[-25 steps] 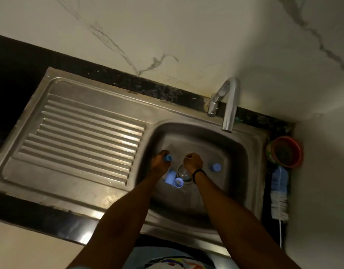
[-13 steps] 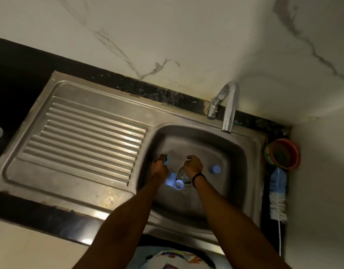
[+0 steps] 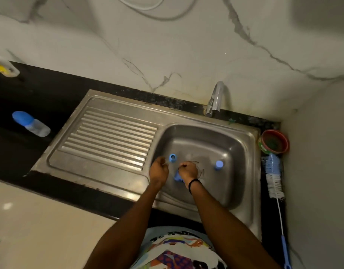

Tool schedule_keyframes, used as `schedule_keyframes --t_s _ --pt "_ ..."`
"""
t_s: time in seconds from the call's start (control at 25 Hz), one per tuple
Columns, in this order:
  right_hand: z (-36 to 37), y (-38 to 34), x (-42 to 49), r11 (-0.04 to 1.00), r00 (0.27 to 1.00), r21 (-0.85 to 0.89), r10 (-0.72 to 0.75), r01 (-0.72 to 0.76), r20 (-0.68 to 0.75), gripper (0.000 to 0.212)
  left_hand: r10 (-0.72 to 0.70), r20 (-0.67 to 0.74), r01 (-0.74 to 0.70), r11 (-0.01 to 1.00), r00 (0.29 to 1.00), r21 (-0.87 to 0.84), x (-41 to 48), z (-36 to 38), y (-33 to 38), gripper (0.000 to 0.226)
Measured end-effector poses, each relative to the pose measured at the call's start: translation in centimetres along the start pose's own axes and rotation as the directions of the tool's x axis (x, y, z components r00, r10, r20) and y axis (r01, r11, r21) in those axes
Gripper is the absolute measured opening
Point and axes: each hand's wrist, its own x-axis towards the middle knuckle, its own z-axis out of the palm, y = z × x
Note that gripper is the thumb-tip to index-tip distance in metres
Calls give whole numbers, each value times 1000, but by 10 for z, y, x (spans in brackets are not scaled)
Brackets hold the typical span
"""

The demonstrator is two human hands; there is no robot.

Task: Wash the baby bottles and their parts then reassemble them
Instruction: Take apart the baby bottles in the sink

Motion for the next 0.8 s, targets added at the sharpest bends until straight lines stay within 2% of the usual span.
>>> schedule_keyframes --t_s 0.12,0.32,0.44,0.68,0.8 --pt "1 -9 -26 997 999 72 -38 38 1 26 0 -98 -14 990 995 -139 -8 -23 1 28" --pt "17 -40 -50 982 990 125 -141 138 16 20 3 -213 -62 961 977 -270 -16 -67 2 23" --pt "38 -68 -56 966 976 180 -203 187 80 15 -9 -275 -84 943 961 -323 -10 -106 2 25" --pt "103 -158 -95 921 915 177 -374 347 153 17 -59 -457 -160 890 888 -427 22 -223 -19 28" --pt "160 -199 -98 916 901 213 -382 340 203 13 -153 -539 -129 884 828 -449 57 -290 -44 40"
